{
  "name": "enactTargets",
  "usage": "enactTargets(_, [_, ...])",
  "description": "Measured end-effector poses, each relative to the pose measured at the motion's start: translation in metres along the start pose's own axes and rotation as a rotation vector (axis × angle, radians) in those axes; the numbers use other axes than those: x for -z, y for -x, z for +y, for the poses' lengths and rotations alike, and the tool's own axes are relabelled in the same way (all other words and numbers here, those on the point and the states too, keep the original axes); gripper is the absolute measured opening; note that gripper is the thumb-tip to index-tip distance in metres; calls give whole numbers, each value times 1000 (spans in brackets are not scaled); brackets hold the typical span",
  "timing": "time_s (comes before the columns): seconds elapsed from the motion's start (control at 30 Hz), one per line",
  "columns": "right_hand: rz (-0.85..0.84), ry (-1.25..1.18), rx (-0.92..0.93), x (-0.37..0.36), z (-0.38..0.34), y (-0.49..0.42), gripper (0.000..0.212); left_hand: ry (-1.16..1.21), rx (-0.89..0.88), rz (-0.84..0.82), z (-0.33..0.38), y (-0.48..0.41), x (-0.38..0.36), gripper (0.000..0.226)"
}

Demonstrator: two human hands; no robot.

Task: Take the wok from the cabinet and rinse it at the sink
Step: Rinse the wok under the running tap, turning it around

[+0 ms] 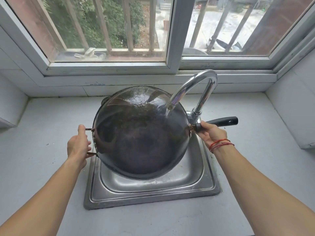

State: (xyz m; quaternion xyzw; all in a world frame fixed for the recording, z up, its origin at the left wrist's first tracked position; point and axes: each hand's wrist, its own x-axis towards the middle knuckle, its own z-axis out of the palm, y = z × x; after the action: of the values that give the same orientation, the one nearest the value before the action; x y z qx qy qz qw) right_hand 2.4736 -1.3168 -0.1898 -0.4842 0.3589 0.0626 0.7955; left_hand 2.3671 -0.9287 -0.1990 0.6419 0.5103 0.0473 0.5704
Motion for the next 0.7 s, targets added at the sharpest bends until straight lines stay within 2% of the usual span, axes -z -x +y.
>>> enactTargets(0.3, [13, -23, 5, -2, -6, 6, 15, -6, -105, -23, -4, -2, 8, 38])
enactTargets(0.43, [22, -33, 10, -5, -5, 11, 17, 1, -116, -17, -9, -2, 15, 48])
enactTargets(0.63, [54, -53, 41, -9, -5, 16, 46, 2, -153, 7, -10, 0, 19, 57])
enactTargets(0.7, [67, -49, 46, -10, -6, 18, 46, 7, -164, 7, -9, 3, 20, 55])
